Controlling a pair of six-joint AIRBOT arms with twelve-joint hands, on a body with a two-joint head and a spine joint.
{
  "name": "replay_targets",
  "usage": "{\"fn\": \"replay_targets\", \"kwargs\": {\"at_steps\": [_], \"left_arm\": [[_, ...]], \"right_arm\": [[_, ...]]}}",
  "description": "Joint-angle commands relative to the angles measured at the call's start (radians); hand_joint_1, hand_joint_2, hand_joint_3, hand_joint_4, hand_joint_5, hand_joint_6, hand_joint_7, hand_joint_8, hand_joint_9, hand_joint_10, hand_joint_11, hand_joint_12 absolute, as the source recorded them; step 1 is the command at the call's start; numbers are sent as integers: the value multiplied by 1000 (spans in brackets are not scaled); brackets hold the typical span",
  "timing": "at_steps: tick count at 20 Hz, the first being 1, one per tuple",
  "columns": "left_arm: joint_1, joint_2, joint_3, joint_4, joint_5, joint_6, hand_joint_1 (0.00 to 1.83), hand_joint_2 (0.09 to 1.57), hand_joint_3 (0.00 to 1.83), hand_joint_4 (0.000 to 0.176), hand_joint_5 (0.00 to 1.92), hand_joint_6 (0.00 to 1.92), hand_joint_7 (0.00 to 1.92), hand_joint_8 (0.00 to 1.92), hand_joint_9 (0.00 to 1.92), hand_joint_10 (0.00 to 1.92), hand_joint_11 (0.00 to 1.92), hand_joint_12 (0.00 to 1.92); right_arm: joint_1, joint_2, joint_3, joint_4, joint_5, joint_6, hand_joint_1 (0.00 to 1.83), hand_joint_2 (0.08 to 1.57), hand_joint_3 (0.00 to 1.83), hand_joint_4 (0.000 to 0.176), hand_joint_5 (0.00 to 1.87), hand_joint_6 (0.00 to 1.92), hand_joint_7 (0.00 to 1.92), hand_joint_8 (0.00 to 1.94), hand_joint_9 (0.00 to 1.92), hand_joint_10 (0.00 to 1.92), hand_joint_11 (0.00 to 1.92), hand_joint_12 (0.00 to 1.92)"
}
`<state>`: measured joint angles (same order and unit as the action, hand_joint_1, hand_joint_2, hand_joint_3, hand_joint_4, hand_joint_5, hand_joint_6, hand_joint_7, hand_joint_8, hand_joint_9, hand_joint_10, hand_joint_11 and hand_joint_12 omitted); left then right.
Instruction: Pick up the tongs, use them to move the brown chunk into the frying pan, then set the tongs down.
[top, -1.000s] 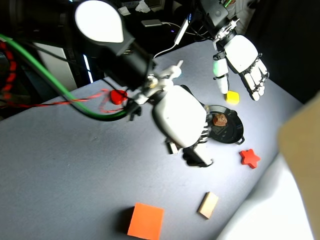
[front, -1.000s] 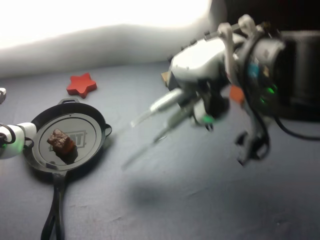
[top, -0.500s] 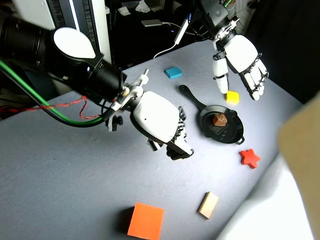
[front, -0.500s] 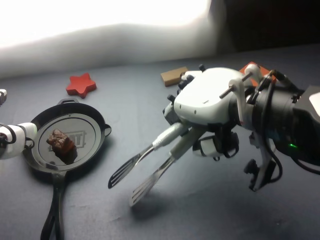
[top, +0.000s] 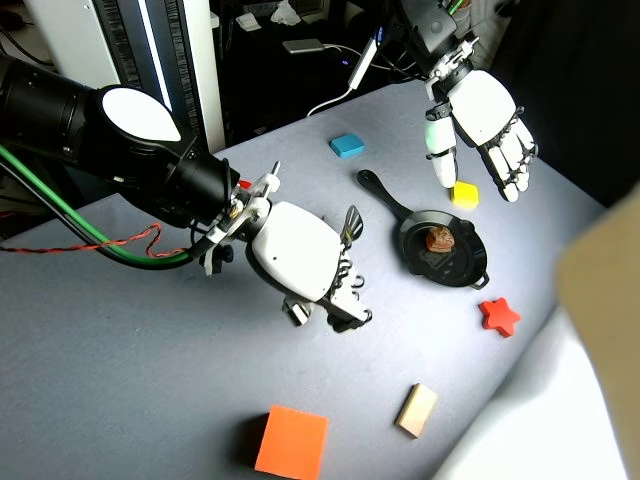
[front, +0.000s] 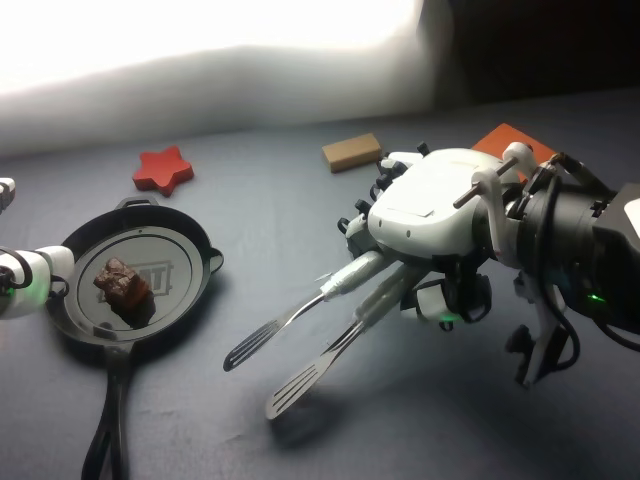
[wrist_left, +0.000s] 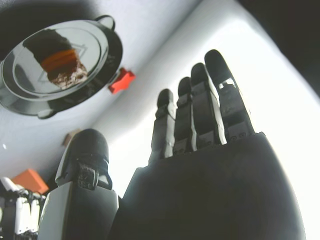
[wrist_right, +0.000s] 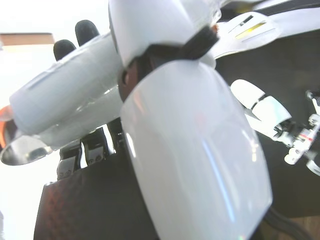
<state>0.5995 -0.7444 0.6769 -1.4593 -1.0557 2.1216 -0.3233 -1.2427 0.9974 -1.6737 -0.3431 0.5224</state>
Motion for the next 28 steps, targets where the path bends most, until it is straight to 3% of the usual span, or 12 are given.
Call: {"fn": "replay_targets", "kwargs": {"at_steps": [1,13,15,17,19,21,22,23,24,26,27,28], "left_arm": [[-8,7,1,61,-74,5,0,1351,0,51,99,7,113,1,167,0,0,820],[-7,7,0,59,-74,5,0,1357,1,57,101,2,107,0,168,1,0,872],[-9,7,-1,59,-74,5,0,1364,3,48,97,0,107,1,166,1,0,843],[-13,7,-9,59,-74,5,0,1372,3,43,102,4,129,5,177,5,0,828],[-18,7,-21,59,-74,5,126,1366,0,38,203,22,279,19,308,37,0,1092],[-27,6,-34,59,-74,5,238,1359,0,16,373,71,438,48,410,64,0,1257],[-29,6,-40,59,-74,9,331,1347,3,0,506,226,564,144,472,252,0,1424],[-30,6,-47,59,-74,10,630,1371,5,139,510,1372,581,811,448,947,107,1616],[-32,6,-50,59,-74,10,708,1368,0,169,530,1591,580,1184,436,1350,191,1735],[-37,6,-51,59,-74,20,743,1354,0,176,565,1628,821,1444,719,1608,489,1832],[-37,6,-51,59,-74,20,506,1339,0,0,694,1501,898,1517,816,1676,635,1842],[-37,6,-53,59,-74,20,451,1345,0,0,777,1484,943,1558,880,1724,720,1888]], "right_arm": [[0,4,-3,-35,-10,-1,829,1160,1,0,387,336,577,95,352,576,0,1363],[4,37,-13,14,-8,-39,663,1043,0,0,99,2,186,0,138,123,0,750],[18,70,-34,48,-11,-63,627,1053,2,0,100,3,193,4,141,117,0,742],[37,120,-83,113,-29,-138,538,1099,8,0,303,60,391,36,320,147,0,1056],[59,175,-135,174,-45,-221,523,1145,2,0,658,195,815,106,627,472,62,1517],[82,231,-183,207,-49,-280,464,1184,3,0,694,595,930,245,612,960,156,1702],[94,256,-202,209,-50,-290,401,1211,4,0,754,764,901,687,628,1240,296,1798],[108,282,-224,209,-50,-294,364,1233,5,0,798,826,891,957,662,1400,380,1856],[123,312,-246,209,-50,-298,396,1234,2,0,826,857,910,1036,714,1450,455,1857],[144,371,-292,209,-41,-298,239,1319,12,0,872,1129,1018,1248,850,1645,574,1918],[148,390,-304,209,-37,-296,155,1375,20,0,957,1212,1130,1384,1010,1804,791,1920],[154,419,-326,209,-29,-297,85,1416,22,0,1009,1238,1195,1396,1100,1822,882,1921]]}}
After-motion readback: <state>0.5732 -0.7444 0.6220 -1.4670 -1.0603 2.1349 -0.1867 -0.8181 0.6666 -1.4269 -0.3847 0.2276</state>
